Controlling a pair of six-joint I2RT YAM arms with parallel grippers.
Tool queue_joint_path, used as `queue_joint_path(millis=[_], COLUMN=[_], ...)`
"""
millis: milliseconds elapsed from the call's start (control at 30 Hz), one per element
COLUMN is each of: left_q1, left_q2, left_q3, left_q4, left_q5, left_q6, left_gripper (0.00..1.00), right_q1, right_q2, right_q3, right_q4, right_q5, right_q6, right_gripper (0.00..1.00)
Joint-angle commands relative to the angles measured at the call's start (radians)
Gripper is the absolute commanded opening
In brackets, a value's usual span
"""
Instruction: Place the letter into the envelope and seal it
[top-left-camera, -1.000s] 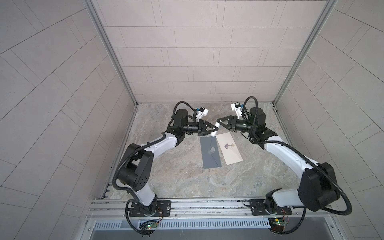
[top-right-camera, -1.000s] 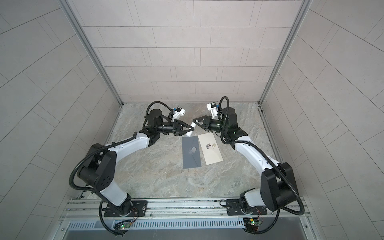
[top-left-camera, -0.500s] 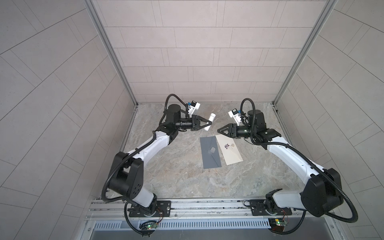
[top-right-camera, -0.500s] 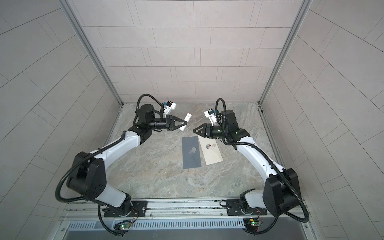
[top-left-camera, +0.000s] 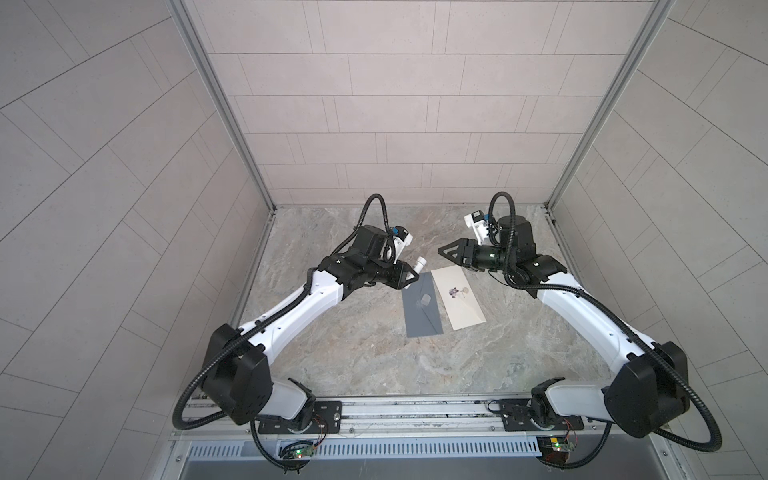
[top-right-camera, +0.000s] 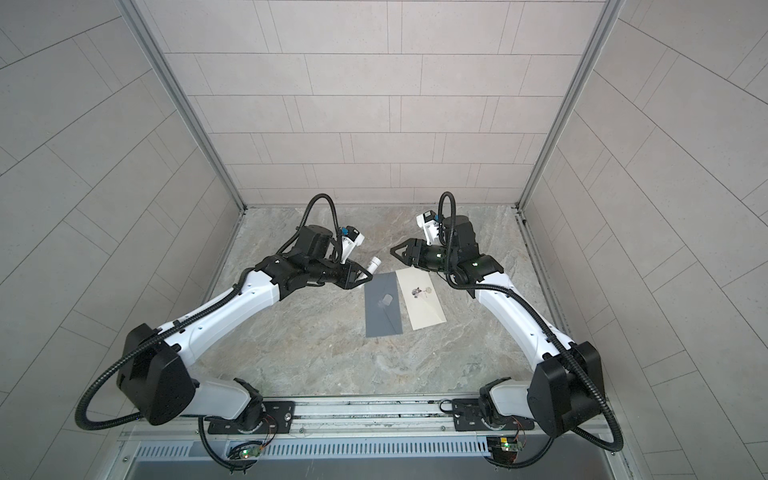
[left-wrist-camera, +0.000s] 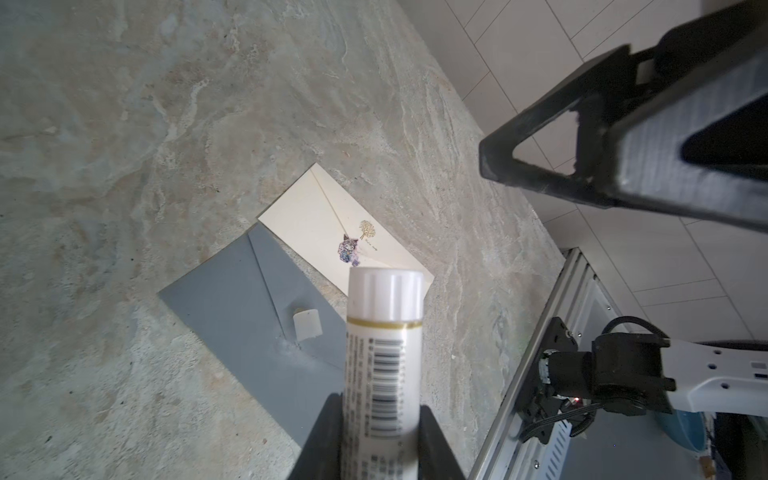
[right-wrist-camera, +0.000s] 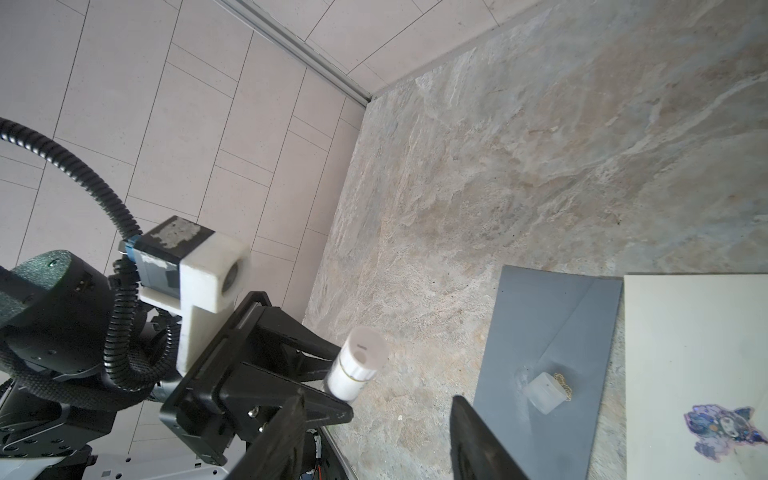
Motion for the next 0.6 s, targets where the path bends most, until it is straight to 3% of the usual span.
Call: queue_joint_path(millis=[0, 233, 567], left_q1=[-0.016, -0.053, -0.068], left_q2=[-0.038, -0.044, -0.039], left_q3=[-0.009, -0.007, -0.013], left_q4=[-0.002, -0.005, 0.002], left_q5=[-0.065, -0.104, -0.121], left_q6=[0.046, 0.058, 0.059], left_gripper=[0.0, 0.0, 0.0], right_q1=[0.048, 0.103, 0.111], right_q2=[0.036, 0.147, 0.201], right_q3=[0.043, 0.082, 0.027], right_q4=[0.004, 0.022, 0.191], right_q5=[0.041, 0.077, 0.016], right_q6=[-0.006, 0.029, 0.169], right_gripper=[0.57, 0.53, 0.39])
